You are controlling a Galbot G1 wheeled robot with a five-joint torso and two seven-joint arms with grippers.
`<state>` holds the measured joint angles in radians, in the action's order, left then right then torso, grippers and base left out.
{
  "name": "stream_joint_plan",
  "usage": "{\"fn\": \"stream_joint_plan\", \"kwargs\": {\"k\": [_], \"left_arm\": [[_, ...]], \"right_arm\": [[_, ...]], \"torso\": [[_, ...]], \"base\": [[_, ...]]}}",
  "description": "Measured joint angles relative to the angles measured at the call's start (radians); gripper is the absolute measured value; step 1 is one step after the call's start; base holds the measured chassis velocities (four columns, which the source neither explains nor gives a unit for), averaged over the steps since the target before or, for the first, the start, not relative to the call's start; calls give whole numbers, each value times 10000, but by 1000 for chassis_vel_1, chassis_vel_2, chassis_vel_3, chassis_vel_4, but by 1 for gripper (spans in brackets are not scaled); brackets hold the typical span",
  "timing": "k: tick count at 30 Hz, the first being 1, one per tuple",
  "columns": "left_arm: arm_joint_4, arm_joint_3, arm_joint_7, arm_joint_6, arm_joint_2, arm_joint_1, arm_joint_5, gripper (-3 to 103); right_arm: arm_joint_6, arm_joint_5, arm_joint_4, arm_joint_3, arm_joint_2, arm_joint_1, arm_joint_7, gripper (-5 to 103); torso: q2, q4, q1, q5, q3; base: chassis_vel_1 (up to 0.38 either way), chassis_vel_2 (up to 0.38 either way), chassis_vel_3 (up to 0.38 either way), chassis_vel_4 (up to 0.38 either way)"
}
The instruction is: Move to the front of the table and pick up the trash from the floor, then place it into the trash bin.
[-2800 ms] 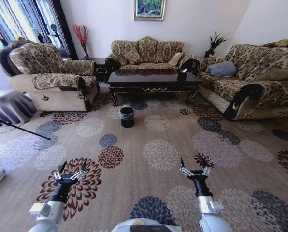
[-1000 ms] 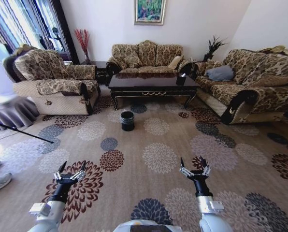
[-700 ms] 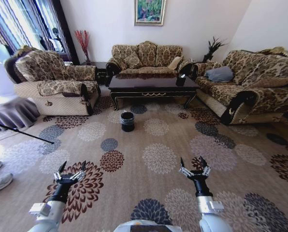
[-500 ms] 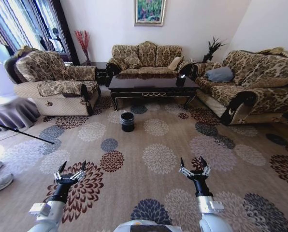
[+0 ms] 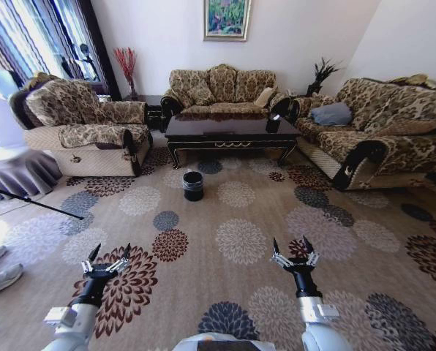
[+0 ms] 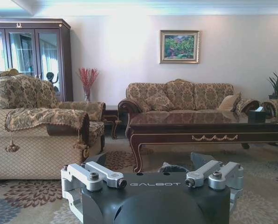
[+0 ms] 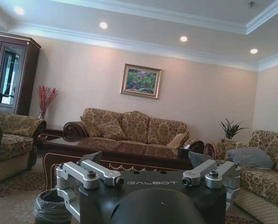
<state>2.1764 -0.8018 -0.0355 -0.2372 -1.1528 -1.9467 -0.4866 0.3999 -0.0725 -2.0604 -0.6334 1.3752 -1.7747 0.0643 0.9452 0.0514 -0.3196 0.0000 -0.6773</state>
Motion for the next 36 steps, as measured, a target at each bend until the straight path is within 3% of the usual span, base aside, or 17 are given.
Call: {"fn": "stream_joint_plan", "kwargs": {"k": [36], "left_arm": [[0,0,0,0,0,0,0,100]], "right_arm": [[0,0,0,0,0,-1,0,100]], "torso": [[1735,0,-764,0,-972]], "base": [[0,0,0,0]]}}
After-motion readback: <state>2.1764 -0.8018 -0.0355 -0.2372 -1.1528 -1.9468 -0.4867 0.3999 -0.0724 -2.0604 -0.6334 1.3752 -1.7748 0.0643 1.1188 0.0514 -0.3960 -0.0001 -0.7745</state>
